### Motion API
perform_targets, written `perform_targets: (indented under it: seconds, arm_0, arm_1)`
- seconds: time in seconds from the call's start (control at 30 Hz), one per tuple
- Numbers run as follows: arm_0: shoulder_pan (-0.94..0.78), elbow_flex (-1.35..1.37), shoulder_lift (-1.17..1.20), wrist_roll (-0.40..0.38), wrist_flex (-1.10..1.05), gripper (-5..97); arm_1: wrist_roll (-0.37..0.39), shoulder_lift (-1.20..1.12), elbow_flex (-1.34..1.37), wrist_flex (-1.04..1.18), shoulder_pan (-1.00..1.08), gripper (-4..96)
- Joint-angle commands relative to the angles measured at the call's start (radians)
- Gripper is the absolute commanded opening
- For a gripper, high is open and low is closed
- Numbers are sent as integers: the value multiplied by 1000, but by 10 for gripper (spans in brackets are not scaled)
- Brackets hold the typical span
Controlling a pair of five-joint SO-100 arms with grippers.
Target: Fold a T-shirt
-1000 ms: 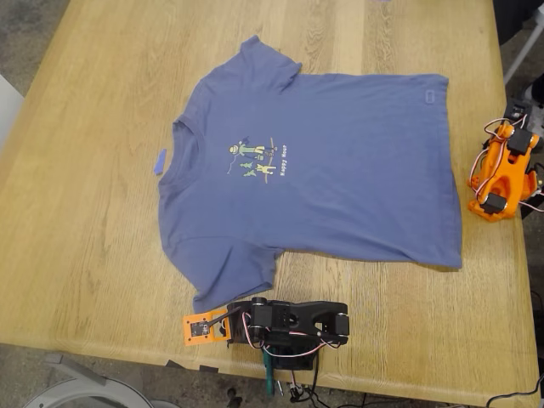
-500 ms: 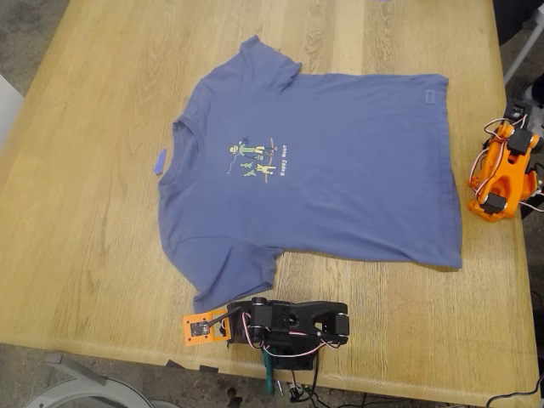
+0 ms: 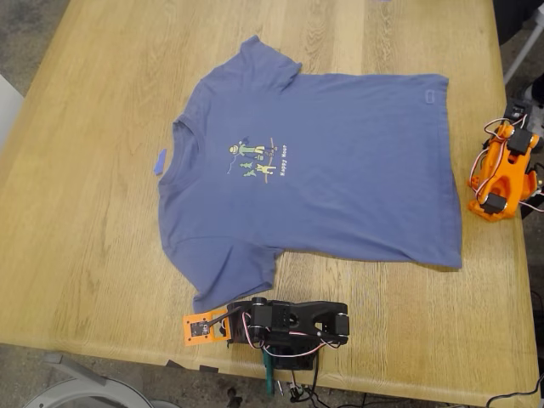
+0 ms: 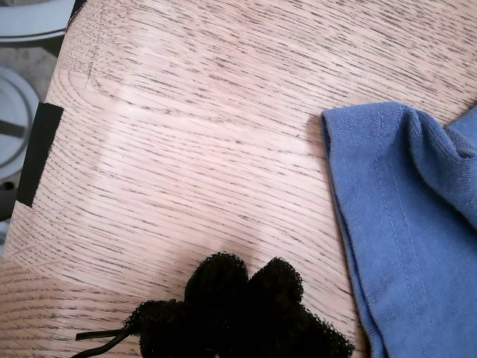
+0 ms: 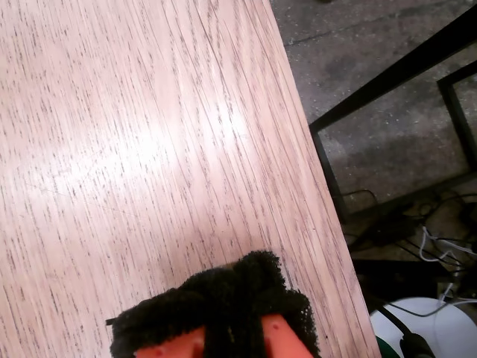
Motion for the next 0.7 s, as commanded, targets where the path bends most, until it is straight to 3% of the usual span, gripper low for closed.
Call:
perform_targets:
  seconds: [0.0,0.53,0.63,0.67]
  arm_0:
    - [9,-14,107,0,8,1]
    - [9,-14,107,0,8,1]
    - [9,-14,100,-156,9,1]
    - [9,-14,95,-169,9,0]
  arm_1:
    - [3,-3,67,-5,0,41]
    - [3,-3,67,-5,-12,41]
    - [3,-3,67,-5,-18,55]
    - [3,-3,67,-5,-15,48]
